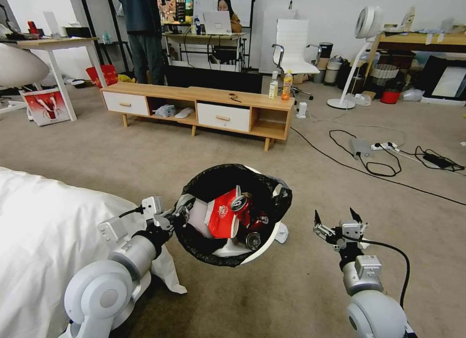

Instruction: Pick up the trash bin and place the garbage on the floor into it.

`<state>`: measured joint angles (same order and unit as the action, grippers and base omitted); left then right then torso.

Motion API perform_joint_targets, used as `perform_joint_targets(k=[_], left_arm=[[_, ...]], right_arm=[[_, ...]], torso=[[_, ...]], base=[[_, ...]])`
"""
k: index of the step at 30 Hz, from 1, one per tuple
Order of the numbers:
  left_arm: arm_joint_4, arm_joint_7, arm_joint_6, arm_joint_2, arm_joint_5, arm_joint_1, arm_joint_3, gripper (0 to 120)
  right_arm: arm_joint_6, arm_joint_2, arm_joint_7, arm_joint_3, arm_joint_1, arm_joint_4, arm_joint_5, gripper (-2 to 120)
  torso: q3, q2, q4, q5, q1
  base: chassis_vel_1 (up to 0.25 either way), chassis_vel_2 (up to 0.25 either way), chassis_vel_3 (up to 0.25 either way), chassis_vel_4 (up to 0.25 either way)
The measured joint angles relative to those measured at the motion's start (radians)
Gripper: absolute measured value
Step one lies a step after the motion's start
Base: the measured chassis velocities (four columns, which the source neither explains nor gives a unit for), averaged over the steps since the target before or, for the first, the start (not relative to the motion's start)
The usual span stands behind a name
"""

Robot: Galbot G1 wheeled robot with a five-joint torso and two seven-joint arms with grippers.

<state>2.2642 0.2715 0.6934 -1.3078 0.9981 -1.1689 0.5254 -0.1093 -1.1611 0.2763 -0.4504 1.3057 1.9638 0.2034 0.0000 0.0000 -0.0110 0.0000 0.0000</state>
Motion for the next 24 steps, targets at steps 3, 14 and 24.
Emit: perform_joint_targets(k=[3,14,24], left_arm=[[0.0,0.0,0.0,-0.001,0.0,-0.001,0.0,7],[0.0,0.001,0.0,-0.004,0.0,-0.001,-0.003,7],[0.002,0.002,0.0,-0.003,-0.003,-0.007,-0.002,7]], right_arm=[[-0.001,0.0,0.0,0.0,-0.001,0.0,0.0,100],[0.0,0.0,0.0,0.0,-0.002,-0.002,0.001,100],[0.01,0.001,0.0,0.002,-0.006,-0.006,0.001,100]], torso=[[0.0,0.0,0.0,0.0,0.0],[0.0,0.0,0.0001,0.0002,0.0],[0.0,0.0,0.0,0.0001,0.0]], base=[[-0.014,0.017,0.013,-0.012],[-0.122,0.129,0.114,-0.123],[-0.168,0.154,0.167,-0.162]])
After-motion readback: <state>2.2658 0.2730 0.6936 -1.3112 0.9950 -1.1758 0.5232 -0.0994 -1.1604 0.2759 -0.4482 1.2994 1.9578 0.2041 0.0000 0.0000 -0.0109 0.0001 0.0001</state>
